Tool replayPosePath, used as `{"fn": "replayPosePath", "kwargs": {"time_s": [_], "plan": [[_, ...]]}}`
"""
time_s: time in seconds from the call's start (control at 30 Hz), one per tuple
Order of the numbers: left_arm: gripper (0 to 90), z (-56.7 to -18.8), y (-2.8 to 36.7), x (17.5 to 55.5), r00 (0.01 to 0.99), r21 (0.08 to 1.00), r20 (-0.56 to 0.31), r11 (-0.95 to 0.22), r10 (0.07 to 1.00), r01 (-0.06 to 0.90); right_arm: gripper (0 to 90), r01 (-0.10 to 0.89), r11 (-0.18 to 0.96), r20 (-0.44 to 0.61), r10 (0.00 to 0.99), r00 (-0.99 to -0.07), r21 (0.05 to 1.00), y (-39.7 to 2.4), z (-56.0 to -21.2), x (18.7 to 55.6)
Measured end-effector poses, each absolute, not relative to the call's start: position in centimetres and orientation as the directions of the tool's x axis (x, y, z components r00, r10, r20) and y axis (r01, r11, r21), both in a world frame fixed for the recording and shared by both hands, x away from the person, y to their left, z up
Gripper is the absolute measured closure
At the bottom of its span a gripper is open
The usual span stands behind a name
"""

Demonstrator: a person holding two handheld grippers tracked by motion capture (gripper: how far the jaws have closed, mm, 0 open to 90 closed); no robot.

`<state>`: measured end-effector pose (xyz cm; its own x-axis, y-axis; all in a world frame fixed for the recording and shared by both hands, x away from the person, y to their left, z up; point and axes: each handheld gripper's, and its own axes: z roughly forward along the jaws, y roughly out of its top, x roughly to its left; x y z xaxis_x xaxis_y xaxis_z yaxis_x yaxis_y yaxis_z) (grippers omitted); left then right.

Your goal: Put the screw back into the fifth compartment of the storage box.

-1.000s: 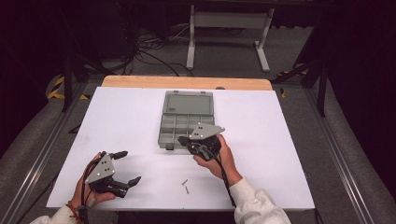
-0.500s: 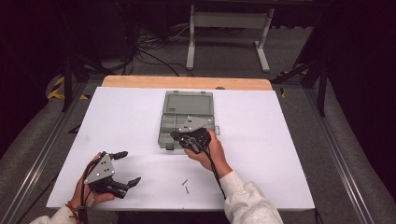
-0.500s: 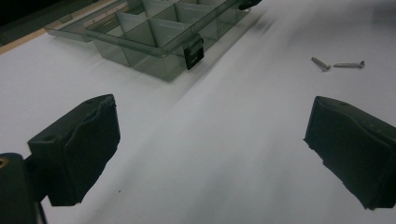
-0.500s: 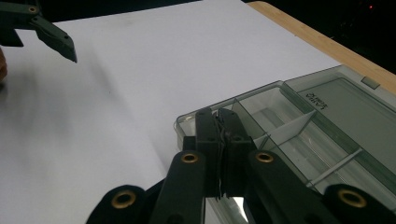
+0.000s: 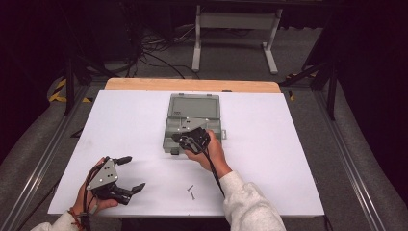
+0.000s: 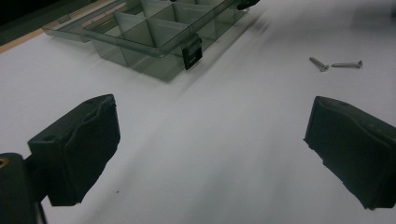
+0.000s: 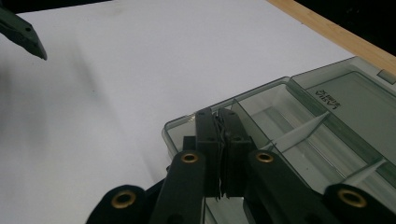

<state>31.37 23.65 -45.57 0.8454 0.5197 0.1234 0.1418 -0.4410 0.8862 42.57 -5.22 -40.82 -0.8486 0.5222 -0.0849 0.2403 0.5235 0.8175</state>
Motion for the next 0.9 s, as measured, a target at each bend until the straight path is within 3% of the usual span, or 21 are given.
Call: {"fn": "replayPosePath", "kwargs": {"time_s": [0.9], "plan": [[4.0, -45.6, 23.7, 31.4, 0.848, 0.885, 0.123, -0.443, 0.516, 0.142, 88.3, 0.296, 0.555, -0.070, 0.543, -0.837, 0.777, -3.6, -42.6, 44.8]]}}
